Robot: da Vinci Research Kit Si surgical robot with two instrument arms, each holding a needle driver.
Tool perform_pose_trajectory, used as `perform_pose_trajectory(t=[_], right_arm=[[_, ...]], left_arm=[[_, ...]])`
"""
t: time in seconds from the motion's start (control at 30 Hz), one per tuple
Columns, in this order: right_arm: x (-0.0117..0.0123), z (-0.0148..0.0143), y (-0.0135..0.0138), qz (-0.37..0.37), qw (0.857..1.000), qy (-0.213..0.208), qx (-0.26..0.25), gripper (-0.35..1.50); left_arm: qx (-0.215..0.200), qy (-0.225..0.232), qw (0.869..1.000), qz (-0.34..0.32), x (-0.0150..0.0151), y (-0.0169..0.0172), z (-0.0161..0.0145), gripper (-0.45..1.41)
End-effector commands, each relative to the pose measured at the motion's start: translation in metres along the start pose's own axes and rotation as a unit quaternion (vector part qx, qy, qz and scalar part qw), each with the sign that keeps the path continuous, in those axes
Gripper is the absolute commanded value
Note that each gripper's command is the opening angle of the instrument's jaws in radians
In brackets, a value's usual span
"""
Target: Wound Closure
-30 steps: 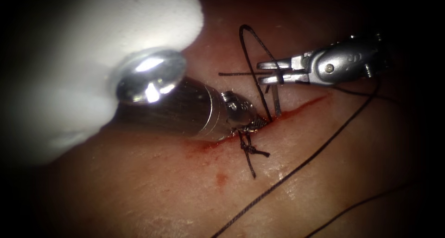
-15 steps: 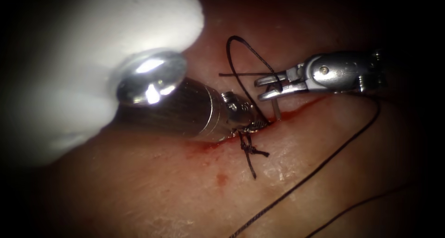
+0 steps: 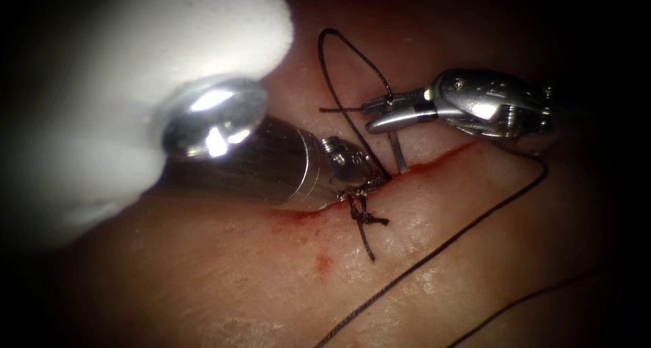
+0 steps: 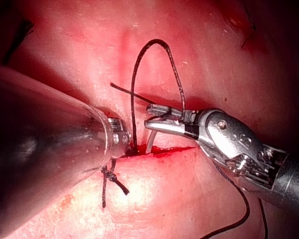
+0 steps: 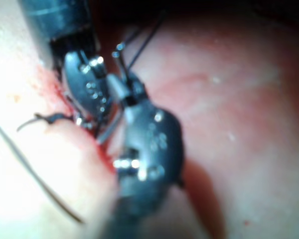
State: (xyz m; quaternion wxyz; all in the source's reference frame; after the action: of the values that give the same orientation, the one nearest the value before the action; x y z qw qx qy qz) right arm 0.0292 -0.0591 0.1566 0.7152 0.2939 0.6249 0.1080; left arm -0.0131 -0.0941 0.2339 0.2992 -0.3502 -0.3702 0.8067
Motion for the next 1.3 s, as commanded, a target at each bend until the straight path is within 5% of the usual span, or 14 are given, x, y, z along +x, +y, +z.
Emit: perform_pose_trajectory(t=[0.03,0.3,0.6,1.03,1.3], right_arm=[[-0.0005,0.0007,-0.0001,0.0,1.0,0.0,0.001,-0.35],[-0.0005,0.0012,-0.0004,0.015,0.998,-0.011,0.058,-0.35],[-0.0005,0.0019,-0.0006,-0.123,0.986,0.002,0.116,-0.35],[0.0002,0.001,0.0024,-0.28,0.953,0.021,0.117,-0.35],[-0.0001,0.0013,0.002,-0.286,0.95,0.027,0.124,-0.35]], left_arm=[[-0.002,-0.001,1.0,-0.002,-0.0005,0.0003,0.0011,0.49],[0.0,-0.002,1.0,0.002,-0.0009,0.0005,0.0009,0.49],[0.001,-0.003,1.0,0.003,-0.0012,0.0007,0.0007,0.49],[0.001,-0.003,1.0,0.003,-0.0013,0.0009,0.0008,0.49],[0.0,-0.004,1.0,0.004,-0.0015,0.0011,0.0007,0.49]])
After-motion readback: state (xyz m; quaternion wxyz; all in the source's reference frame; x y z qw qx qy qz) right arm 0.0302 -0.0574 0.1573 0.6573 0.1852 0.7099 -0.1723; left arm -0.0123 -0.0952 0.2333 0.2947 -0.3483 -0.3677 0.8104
